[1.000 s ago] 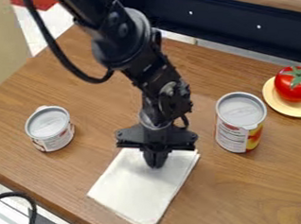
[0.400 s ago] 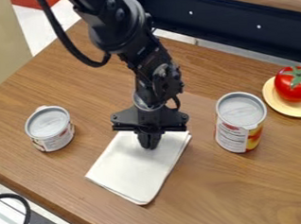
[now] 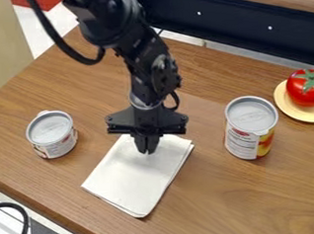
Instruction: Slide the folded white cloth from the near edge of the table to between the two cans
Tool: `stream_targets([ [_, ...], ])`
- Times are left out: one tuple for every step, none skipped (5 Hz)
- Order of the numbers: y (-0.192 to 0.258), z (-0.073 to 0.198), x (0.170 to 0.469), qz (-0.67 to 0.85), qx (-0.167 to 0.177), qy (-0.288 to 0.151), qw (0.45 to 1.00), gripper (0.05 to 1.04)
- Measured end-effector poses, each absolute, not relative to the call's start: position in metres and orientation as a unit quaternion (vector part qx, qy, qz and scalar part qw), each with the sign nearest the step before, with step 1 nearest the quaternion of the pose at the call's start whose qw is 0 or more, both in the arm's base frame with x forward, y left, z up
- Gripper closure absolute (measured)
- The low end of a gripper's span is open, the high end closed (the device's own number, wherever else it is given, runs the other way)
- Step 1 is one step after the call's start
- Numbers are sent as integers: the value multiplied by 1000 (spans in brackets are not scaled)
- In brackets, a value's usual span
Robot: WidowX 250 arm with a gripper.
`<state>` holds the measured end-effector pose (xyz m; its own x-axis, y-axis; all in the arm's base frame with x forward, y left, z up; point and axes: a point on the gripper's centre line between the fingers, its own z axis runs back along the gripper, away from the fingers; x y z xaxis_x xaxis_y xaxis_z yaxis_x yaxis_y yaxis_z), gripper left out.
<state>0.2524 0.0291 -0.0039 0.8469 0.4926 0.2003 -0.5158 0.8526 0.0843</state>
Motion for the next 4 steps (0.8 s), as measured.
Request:
stream_targets([
  [29,10,255,276,64,-91,955,1031],
  [28,23,256,289,62,-92,951,1031],
  [30,29,261,311,71,-93,943,1011],
  [37,27,271,362,74,-87,925,869],
])
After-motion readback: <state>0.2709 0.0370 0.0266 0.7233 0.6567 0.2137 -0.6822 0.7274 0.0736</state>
